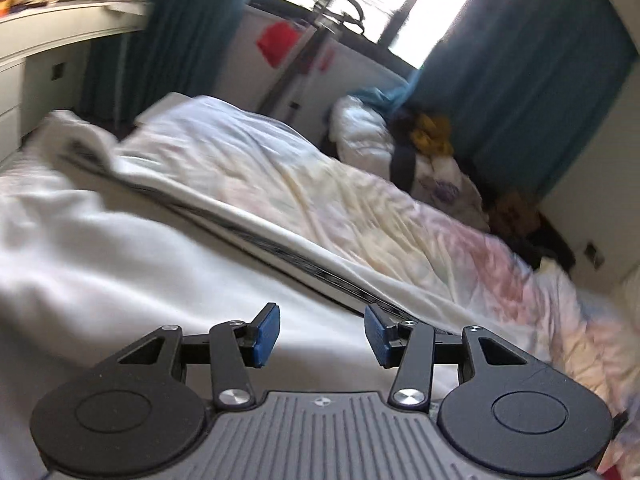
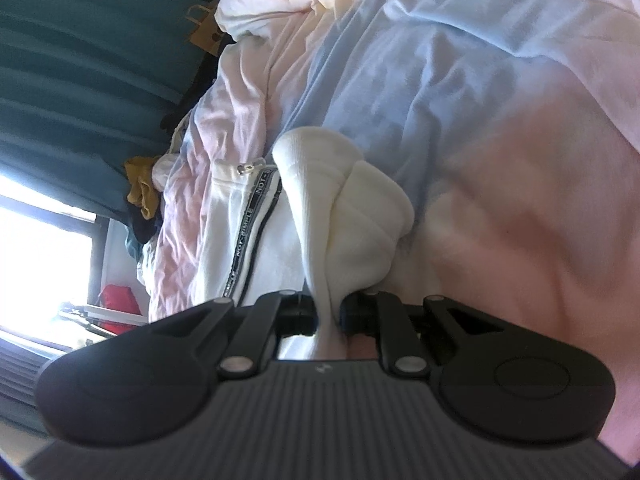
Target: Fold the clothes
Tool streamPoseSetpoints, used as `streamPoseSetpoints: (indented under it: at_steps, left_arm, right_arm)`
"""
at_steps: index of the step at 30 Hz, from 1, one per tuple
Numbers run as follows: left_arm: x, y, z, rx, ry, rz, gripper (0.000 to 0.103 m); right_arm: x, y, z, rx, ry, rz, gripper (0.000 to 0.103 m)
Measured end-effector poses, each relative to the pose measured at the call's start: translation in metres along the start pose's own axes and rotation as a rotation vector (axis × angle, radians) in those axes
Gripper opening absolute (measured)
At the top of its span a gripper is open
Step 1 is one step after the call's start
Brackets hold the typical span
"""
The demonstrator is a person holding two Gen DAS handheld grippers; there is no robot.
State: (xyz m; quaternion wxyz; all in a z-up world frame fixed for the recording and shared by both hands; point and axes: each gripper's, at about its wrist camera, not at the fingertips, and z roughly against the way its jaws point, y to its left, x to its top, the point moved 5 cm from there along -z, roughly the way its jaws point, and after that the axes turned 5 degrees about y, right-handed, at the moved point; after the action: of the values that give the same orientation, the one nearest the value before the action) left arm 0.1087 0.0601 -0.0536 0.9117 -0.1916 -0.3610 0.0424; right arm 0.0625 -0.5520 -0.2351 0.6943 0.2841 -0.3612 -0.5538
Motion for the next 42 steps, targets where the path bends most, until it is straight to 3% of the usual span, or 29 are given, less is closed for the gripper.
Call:
streamPoseSetpoints:
  at_steps: [6,16,27,34,42]
  left_arm:
    - [-0.009,-0.043,-0.071,0.038,0.064,-0.099,0.049]
    - [-0.028,-0.042,-0.126,0.107,0.141,-0.183,0.048]
    - [-0.035,-0.045,-0.124,0.141,0.137,-0.226,0.049]
    - [-0.035,-0.053,-0.127,0.171,0.147,-0.291,0.05]
    - [-0.032,-0.054,-0.129,0.172,0.157,-0.323,0.05]
  right_arm:
    - [-0.001,0.007,0.001,-0.025,-0.005,0.084,0.013]
    - [0.0,0.015,-0.003,-0.071,0.001,0.163,0.013]
    - [-0.003,0.026,0.002,-0.091,-0.027,0.259,0.013]
    - [-0.005,0.047,0.014,-0.058,-0.082,0.336,0.013]
    - [-0.023,0.109,0.041,-0.008,-0.221,0.55,0.013]
